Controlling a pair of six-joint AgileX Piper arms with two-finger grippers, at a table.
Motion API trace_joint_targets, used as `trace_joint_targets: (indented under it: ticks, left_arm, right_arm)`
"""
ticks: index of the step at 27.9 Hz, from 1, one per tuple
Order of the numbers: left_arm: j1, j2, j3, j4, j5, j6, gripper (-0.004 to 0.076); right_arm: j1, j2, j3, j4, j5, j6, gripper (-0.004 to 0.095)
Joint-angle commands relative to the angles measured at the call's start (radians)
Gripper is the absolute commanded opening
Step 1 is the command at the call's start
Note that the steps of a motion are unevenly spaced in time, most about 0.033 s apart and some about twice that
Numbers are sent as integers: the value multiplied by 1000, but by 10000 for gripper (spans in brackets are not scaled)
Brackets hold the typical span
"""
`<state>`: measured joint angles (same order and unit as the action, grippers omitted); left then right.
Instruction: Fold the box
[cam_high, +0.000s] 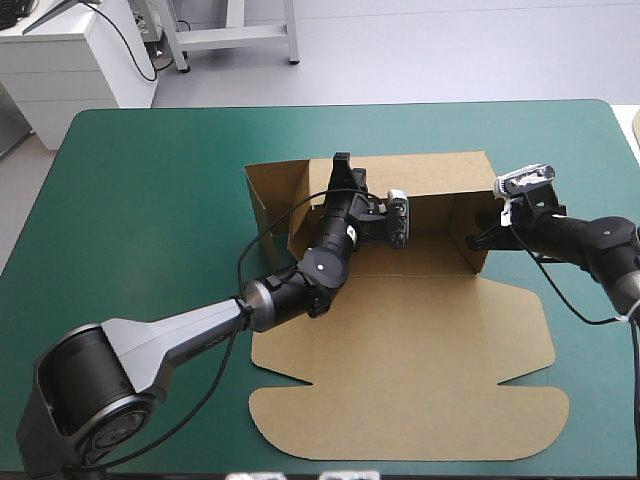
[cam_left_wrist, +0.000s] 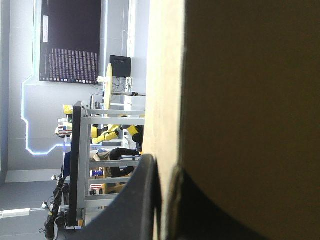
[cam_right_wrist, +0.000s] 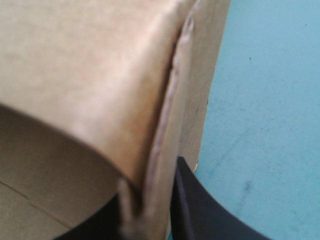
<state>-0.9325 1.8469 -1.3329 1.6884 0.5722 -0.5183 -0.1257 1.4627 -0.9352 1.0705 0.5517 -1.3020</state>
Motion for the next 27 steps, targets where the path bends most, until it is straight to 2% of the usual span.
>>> trace_joint_targets:
  ticks: [1, 5, 11, 13, 17, 22, 27]
  left_arm:
    - [-3, -7, 2, -84, -36, -14, -6]
    - [-3, -7, 2, -81, -36, -14, 41]
    - [-10, -11, 2, -81, -25, -37, 250]
    - [-28, -15, 2, -78, 17, -37, 298]
    - [-97, -29, 2, -74, 138, -37, 298]
    - [-189, -52, 2, -48, 158, -37, 298]
    - [-303, -103, 2, -45, 228, -37, 298]
  right_arm:
    - [-1, -34, -29, 70, 43, 13, -5]
    - [-1, -34, -29, 66, 24, 54, -5]
    - [-1, -34, -29, 58, 3, 94, -5]
    - [-1, -34, -29, 38, 1, 113, -5]
    - [-1, -34, -29, -9, -9, 155, -5]
    - [-1, -34, -29, -38, -7, 199, -5]
    - [-1, -34, -29, -42, 0, 231, -5]
